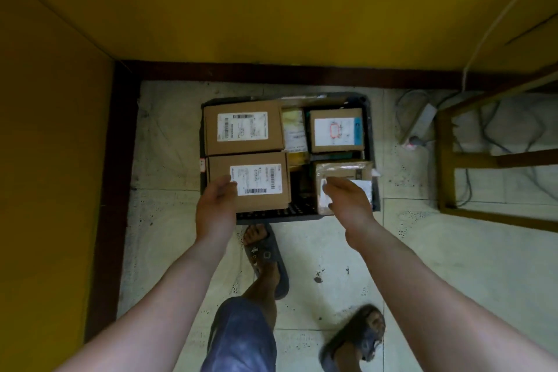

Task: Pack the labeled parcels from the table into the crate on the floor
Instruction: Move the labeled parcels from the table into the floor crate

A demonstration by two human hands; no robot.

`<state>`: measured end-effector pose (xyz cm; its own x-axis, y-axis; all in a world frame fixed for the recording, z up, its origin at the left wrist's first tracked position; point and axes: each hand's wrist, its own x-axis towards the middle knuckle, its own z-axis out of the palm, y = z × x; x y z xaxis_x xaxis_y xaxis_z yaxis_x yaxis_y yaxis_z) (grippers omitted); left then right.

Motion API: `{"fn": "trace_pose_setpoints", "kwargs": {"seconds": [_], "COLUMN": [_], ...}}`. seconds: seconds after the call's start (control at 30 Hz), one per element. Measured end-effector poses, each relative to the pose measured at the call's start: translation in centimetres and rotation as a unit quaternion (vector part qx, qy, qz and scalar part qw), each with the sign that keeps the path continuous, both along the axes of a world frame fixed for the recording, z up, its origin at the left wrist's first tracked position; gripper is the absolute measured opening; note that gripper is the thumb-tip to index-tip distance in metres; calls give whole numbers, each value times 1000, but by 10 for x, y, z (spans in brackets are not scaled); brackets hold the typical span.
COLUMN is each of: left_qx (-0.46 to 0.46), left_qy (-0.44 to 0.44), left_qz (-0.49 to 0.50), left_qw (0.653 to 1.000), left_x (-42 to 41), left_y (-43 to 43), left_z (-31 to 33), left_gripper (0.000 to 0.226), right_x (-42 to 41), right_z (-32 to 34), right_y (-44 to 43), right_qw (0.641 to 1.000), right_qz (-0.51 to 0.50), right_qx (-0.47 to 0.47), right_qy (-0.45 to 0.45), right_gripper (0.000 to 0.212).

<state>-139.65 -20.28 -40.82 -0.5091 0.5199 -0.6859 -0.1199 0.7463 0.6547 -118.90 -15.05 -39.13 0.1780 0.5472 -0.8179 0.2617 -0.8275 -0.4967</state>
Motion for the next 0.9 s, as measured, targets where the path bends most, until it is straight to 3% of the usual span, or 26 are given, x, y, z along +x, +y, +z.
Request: {"fn": "trace_pose_setpoints", "kwargs": {"seconds": [0.17,0.53,0.9], "left_qx": [66,224,236], "left_qy": [-66,-138,-223], "left_qz": [-48,-152,-296], "left_qw": [995,953,898], "left_x": [79,330,572], "left_y": [3,-21,-39], "left_z": [95,303,402], "left_gripper": [20,15,17], "right_x": [69,291,514], "right_z": [93,306,399], "right_y": [-17,-81,-145], "right_qw": [997,958,907], "right_qz": [-46,-94,-250], "right_qx": [59,265,338], "right_qy": [11,53,18], "right_gripper": [35,15,19]}}
